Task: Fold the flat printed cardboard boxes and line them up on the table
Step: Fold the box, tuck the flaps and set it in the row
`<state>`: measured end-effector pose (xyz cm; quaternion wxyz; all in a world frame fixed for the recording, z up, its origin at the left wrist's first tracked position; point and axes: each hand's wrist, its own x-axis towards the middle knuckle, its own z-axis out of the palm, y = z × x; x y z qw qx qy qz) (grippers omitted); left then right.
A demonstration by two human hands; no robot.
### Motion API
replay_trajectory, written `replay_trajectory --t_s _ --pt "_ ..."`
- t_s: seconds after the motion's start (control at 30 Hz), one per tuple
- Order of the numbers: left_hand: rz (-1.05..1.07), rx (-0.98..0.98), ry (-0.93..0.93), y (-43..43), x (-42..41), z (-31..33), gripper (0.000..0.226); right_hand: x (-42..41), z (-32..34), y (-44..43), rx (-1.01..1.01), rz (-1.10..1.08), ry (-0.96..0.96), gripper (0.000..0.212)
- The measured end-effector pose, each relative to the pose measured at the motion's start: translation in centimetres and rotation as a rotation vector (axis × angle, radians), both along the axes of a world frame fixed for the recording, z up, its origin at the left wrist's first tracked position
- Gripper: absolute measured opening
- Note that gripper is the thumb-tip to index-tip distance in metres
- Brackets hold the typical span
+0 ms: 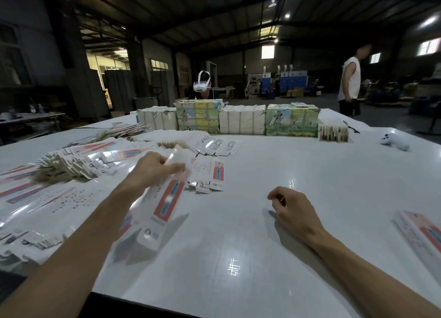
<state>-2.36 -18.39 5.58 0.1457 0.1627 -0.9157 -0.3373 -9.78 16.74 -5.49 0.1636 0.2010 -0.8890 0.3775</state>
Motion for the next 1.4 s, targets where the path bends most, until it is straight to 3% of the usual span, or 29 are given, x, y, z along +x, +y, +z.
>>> replay_trajectory --t_s 0.1,0.23,0.3,0.4,0.63,0.97,1.1,1.3,1.4 --pt "-0.213 0.287 -0.108 4.7 -2.0 -0.8 0.047 0.0 0.2 0.1 -0.119 0.011 -0.020 0.023" --pt "-0.437 0.796 -0.234 11.0 -4.7 -3.0 0.045 0.0 0.8 0.3 -0.250 0.037 0.094 0.021" --pt "-0.484 0.907 -0.269 13.8 -5.4 -4.2 0.048 0.0 1.3 0.5 -0.314 0.029 0.149 0.021" --pt "-0.532 0.938 -0.302 17.5 -6.0 -5.6 0.061 -0.4 1.9 0.8 -0.295 0.020 0.200 0.026" --pt "-0.536 1.094 -0.253 20.8 -5.9 -8.4 0.089 -0.5 1.4 1.1 -0.078 0.073 0.105 0.033" --pt "-0.470 1.096 -0.109 20.0 -6.0 -9.0 0.073 -0.4 2.2 0.5 0.052 0.015 0.209 0.029" --pt "-0.458 1.069 -0.072 19.7 -5.8 -9.0 0.067 -1.0 2.8 0.8 0.083 0.086 0.135 0.028" --pt "-0.451 1.044 -0.062 20.0 -5.7 -8.6 0.044 -1.3 1.5 1.2 -0.089 0.127 0.044 0.026" --pt "-0.432 0.986 0.008 20.0 -6.2 -8.9 0.029 -1.4 1.0 1.3 -0.053 0.093 0.081 0.034"
